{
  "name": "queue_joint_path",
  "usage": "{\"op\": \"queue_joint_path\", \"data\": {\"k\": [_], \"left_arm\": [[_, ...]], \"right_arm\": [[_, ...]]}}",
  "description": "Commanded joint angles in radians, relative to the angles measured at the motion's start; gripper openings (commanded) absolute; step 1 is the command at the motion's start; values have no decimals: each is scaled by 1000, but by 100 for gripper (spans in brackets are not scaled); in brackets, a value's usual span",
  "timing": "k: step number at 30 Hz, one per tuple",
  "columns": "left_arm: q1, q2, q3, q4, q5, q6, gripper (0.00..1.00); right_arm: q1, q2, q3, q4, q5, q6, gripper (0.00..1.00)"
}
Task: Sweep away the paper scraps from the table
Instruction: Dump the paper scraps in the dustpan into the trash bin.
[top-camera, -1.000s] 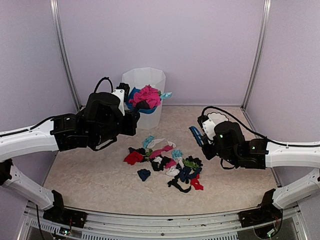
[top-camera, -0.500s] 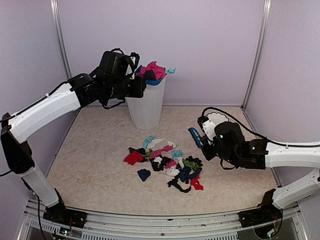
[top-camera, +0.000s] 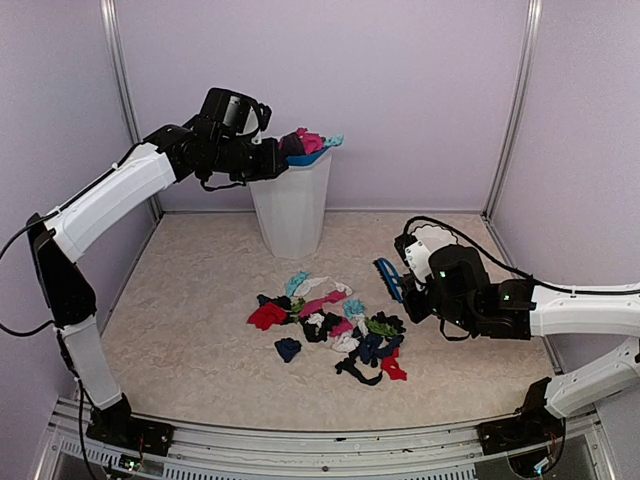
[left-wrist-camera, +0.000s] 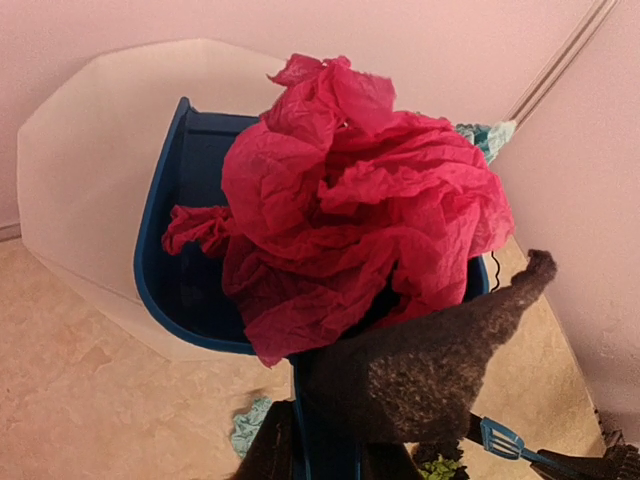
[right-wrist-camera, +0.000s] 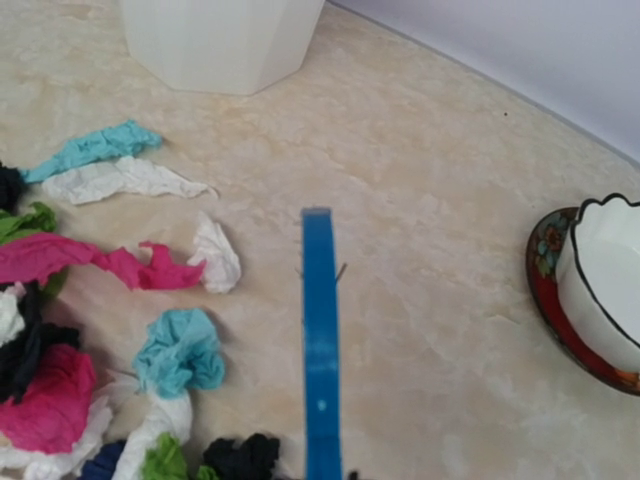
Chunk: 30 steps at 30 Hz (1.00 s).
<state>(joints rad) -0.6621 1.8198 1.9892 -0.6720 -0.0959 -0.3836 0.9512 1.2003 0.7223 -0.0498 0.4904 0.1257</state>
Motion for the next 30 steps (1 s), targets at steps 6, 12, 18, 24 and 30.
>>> {"op": "queue_joint_path", "data": {"k": [6, 12, 18, 24, 30], "left_arm": [[111, 64, 28, 57, 352, -187, 0], [173, 68, -18, 168, 534, -342, 0], [225, 69, -68, 294, 665, -496, 0], [264, 81, -145, 480, 772, -674, 0], [270, 118, -175, 660, 825, -841, 0]], "right_arm": [[-10, 8, 6, 20, -11, 37, 0], [-11, 2, 8, 8, -3, 54, 0], [-10, 1, 5, 15, -2, 59, 0], [-10, 3, 3, 24, 2, 62, 0], [-9, 19, 7, 27, 1, 70, 0]]}}
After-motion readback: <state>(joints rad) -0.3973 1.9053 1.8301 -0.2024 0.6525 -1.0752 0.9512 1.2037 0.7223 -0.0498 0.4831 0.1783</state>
